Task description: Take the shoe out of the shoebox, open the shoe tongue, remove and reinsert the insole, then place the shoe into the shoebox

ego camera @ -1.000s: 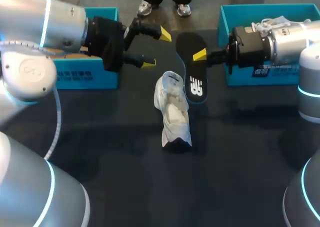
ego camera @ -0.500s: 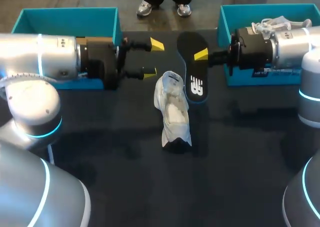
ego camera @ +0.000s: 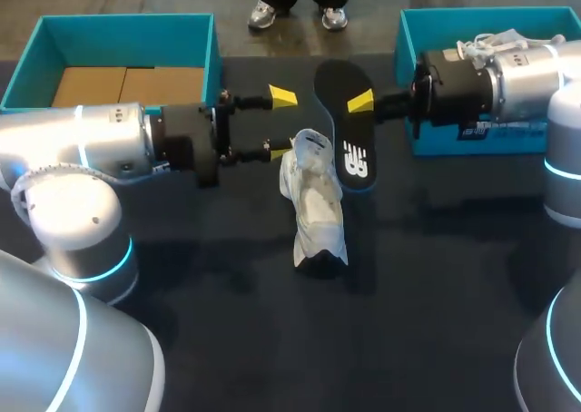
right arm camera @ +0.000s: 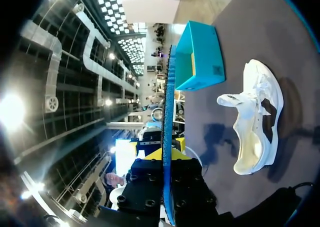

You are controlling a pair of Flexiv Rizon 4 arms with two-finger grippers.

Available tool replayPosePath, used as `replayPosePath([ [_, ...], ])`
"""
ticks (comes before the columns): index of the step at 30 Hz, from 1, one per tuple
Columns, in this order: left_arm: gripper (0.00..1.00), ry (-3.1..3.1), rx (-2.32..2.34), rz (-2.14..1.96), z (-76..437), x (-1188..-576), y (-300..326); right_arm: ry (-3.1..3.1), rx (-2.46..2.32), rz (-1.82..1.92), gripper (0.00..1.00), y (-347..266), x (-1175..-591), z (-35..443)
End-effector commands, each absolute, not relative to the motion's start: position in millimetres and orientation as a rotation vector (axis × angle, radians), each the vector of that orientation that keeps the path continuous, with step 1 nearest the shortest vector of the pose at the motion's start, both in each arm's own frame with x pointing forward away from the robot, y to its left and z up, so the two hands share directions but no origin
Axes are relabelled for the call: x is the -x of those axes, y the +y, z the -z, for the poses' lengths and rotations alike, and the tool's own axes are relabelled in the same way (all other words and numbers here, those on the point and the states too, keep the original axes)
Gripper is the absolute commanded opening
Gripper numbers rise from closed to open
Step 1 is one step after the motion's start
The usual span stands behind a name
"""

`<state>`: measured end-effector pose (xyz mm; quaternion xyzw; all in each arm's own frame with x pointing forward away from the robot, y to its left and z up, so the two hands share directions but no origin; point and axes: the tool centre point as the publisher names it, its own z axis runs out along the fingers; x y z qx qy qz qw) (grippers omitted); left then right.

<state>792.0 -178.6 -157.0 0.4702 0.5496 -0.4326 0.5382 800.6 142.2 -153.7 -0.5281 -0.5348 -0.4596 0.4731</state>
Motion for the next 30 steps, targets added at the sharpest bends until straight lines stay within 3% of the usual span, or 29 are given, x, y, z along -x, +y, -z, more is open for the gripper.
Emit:
replayPosePath([
  [1,1.0,1.289,-1.052,1.04,159.8,-793.9,-195.7,-1.308,1.306,1.125,0.0,152.0,-797.7,151.8],
  [9,0.97,1.291,-1.025,1.038,161.3,-803.0,-204.2,-1.285,1.31,1.101,0.0,167.4,-784.2,153.4],
  [14,0.84,1.304,-1.021,1.041,162.7,-806.4,-203.4,-1.273,1.316,1.079,0.0,170.5,-774.1,153.6],
  [21,0.47,1.311,-1.023,1.048,163.7,-809.4,-202.4,-1.278,1.31,1.058,0.0,177.0,-768.8,156.7],
  [30,0.43,1.313,-1.024,1.059,165.4,-811.8,-209.0,-1.293,1.286,1.038,0.0,185.8,-769.9,155.9],
])
